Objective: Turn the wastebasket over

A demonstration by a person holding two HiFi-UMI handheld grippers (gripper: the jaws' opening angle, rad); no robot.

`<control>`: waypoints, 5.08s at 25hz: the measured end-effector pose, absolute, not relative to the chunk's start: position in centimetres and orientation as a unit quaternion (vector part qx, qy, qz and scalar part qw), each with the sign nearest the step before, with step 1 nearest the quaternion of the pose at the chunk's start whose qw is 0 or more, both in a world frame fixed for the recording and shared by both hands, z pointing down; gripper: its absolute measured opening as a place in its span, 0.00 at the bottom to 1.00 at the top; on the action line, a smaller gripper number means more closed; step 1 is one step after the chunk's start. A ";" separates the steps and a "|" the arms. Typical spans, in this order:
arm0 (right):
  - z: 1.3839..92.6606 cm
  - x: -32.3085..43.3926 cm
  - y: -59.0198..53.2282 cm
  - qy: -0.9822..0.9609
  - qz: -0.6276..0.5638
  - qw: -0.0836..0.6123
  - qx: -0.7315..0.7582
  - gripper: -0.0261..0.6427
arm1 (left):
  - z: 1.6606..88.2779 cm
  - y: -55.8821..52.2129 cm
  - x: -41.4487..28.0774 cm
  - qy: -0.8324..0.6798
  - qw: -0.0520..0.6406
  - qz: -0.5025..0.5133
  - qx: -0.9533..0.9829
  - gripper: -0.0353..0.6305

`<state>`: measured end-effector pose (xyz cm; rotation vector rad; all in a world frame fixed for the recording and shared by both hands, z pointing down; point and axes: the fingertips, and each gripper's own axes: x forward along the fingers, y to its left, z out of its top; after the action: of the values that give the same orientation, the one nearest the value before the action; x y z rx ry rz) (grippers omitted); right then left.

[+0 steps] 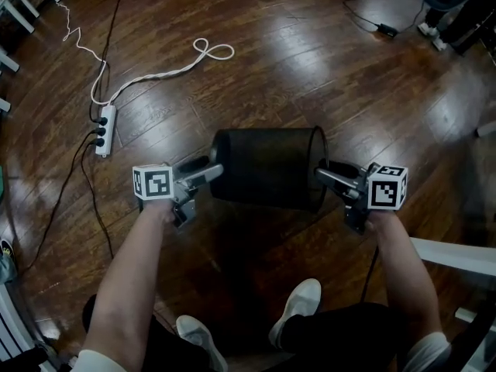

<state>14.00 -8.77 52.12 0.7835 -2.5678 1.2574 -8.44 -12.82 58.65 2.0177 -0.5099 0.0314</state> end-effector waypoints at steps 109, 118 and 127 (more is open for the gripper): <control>61.8 24.4 -6.4 -0.792 0.419 0.055 0.440 0.27 | 40.1 -8.9 10.2 -0.117 0.084 0.207 0.968 0.06; 47.8 21.8 -4.6 -0.834 0.313 0.132 0.435 0.27 | 36.7 -6.5 7.4 -0.084 0.120 0.138 0.980 0.06; 31.0 17.0 -0.5 -0.868 0.222 0.190 0.401 0.27 | 34.4 -2.0 4.5 -0.067 0.147 0.094 0.982 0.09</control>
<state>17.00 -0.54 30.97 1.1277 -2.4401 0.6229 4.54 -2.03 34.40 2.8268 -0.1937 0.2700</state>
